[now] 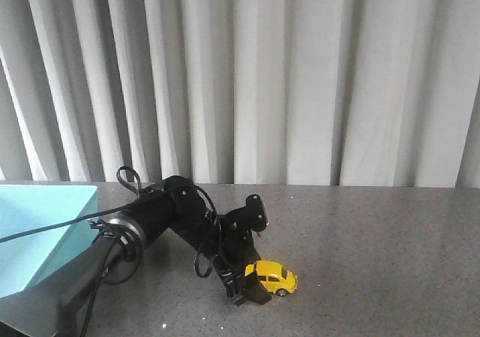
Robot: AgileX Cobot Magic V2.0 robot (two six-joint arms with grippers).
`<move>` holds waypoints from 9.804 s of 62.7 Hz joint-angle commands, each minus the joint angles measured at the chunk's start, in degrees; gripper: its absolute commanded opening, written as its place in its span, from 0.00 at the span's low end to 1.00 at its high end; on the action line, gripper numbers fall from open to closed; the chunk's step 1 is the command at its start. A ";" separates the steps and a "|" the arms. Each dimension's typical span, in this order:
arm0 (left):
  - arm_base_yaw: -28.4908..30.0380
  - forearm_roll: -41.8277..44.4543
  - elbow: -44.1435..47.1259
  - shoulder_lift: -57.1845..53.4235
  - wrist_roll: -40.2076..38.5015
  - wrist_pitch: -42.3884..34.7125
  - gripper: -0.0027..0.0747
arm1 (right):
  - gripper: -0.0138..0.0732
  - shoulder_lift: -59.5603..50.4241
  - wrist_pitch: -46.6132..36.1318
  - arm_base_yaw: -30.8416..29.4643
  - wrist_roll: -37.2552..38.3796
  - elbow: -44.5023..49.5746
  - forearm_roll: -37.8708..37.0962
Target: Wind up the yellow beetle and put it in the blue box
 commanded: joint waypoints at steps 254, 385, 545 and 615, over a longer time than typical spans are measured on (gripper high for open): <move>30.75 25.32 30.94 -44.31 -48.79 -7.71 0.78 | 0.81 0.11 -3.15 0.07 -0.07 -1.42 -0.33; 9.71 44.63 105.18 -103.93 -77.06 -37.04 0.05 | 0.30 0.11 -1.86 0.07 -0.07 -1.42 1.18; 15.91 39.22 142.86 -147.81 -70.92 -70.87 0.03 | 0.15 -5.48 -4.51 -1.68 -0.31 2.66 0.13; 15.91 39.22 142.81 -147.78 -70.92 -70.82 0.03 | 0.15 -35.09 -45.30 -5.45 -0.09 37.16 2.85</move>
